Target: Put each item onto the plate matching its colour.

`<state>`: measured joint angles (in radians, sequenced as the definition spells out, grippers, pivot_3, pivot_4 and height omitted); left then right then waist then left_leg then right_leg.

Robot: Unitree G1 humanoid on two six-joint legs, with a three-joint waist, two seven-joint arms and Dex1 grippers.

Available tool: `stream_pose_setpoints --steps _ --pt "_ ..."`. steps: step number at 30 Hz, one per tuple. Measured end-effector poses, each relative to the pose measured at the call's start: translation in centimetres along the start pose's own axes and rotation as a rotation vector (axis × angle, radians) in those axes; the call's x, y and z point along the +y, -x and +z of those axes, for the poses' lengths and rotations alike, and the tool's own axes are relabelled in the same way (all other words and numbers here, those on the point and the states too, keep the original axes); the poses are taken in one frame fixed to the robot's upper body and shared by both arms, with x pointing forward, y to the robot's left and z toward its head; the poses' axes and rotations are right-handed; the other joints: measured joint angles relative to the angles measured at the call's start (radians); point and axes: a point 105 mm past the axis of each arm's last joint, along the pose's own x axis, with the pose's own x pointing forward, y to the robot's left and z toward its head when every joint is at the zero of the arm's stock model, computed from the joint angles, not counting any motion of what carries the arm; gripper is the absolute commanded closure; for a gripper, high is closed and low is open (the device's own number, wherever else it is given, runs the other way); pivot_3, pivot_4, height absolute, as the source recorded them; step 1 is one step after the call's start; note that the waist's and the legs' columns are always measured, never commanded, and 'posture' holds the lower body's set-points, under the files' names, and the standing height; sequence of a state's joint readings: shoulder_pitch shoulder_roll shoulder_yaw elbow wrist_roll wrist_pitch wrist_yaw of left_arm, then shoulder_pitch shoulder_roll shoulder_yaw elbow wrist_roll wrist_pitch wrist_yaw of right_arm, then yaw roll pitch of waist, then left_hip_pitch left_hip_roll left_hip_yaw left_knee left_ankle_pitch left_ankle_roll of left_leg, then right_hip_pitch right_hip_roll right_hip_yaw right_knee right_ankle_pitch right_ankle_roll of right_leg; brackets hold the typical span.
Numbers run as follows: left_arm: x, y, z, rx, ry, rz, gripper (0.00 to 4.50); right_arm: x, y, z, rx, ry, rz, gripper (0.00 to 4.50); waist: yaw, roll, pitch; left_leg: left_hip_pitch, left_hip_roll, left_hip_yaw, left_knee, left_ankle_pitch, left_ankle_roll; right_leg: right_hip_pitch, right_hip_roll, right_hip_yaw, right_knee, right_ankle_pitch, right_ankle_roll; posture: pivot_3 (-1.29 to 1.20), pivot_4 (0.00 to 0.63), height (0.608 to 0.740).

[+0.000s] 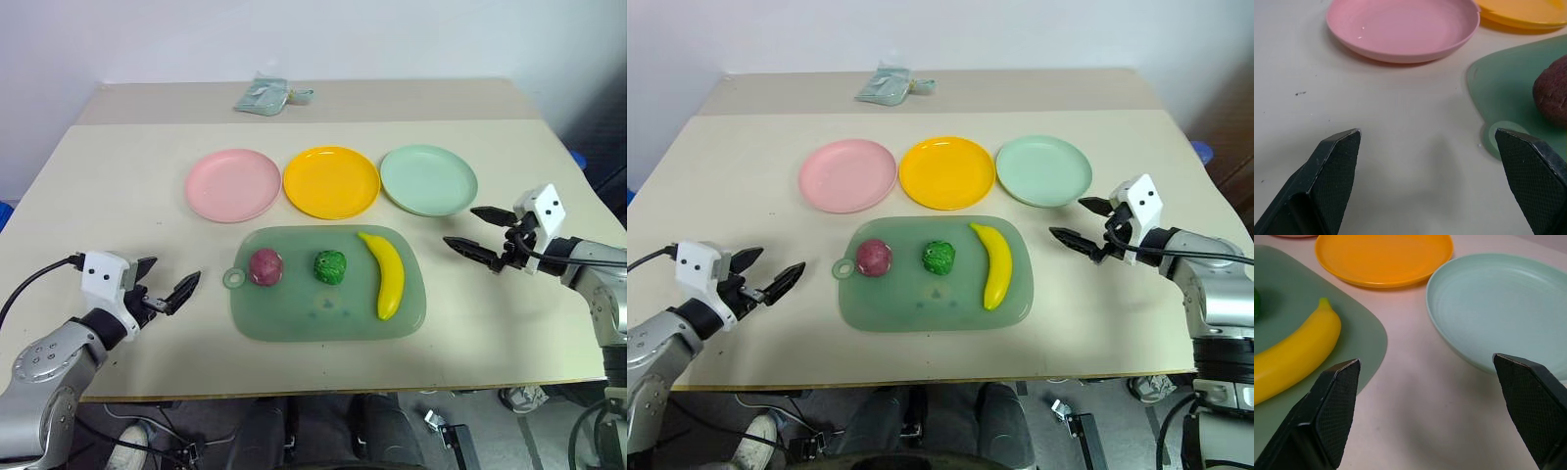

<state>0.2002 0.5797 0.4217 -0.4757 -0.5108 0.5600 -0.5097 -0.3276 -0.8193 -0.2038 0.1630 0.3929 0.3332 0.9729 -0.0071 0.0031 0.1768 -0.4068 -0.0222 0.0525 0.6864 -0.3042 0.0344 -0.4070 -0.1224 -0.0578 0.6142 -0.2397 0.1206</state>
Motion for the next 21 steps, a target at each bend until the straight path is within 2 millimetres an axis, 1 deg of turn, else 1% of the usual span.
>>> stream_pose_setpoints --steps 2,6,10,15,18,21 --pt "0.0 0.0 0.0 -0.002 0.002 0.007 0.00 0.1 -0.3 0.2 -0.008 0.004 0.005 0.09 -0.002 0.000 0.000 0.000 0.000 0.000 0.000 0.000 0.000 0.000 0.000 0.000 0.000 0.000 0.000 0.00 0.150 0.740" --pt "-0.1 -0.1 0.4 -0.017 -0.002 0.009 0.00 0.2 -1.2 1.3 -0.027 0.029 0.021 0.09 -0.002 0.000 0.000 0.000 0.000 0.000 0.000 0.000 0.000 0.000 0.001 0.000 0.000 0.000 0.000 0.00 0.150 0.740" --pt "-0.2 -0.1 0.4 -0.018 -0.003 0.005 0.00 0.0 -1.4 1.7 -0.030 0.045 0.002 0.09 0.000 0.000 0.000 0.000 0.000 0.000 0.000 0.000 0.000 0.000 0.001 0.000 0.000 0.000 0.000 0.00 0.150 0.740" --pt "-0.4 -1.1 1.4 -0.052 -0.008 -0.022 0.00 -0.1 -1.7 2.1 -0.040 0.054 -0.044 0.09 0.000 0.000 0.000 0.000 0.000 0.000 0.000 0.000 0.000 0.000 0.002 0.000 0.000 0.000 0.000 0.00 0.150 0.740" --pt "-0.8 -1.9 2.2 -0.082 -0.004 -0.064 0.00 -0.1 -1.5 2.8 -0.054 0.069 -0.073 0.09 0.001 0.000 0.000 0.000 0.000 0.000 0.000 0.000 0.000 0.000 0.003 0.000 0.000 0.000 0.000 0.00 0.150 0.740" --pt "-2.1 -2.8 3.2 -0.114 0.010 -0.176 0.00 1.0 -0.5 2.8 -0.063 0.037 -0.048 0.09 0.013 0.000 0.000 0.000 0.000 0.000 0.000 0.000 0.000 0.000 0.003 -0.001 0.000 0.000 0.000 0.00 0.150 0.740"
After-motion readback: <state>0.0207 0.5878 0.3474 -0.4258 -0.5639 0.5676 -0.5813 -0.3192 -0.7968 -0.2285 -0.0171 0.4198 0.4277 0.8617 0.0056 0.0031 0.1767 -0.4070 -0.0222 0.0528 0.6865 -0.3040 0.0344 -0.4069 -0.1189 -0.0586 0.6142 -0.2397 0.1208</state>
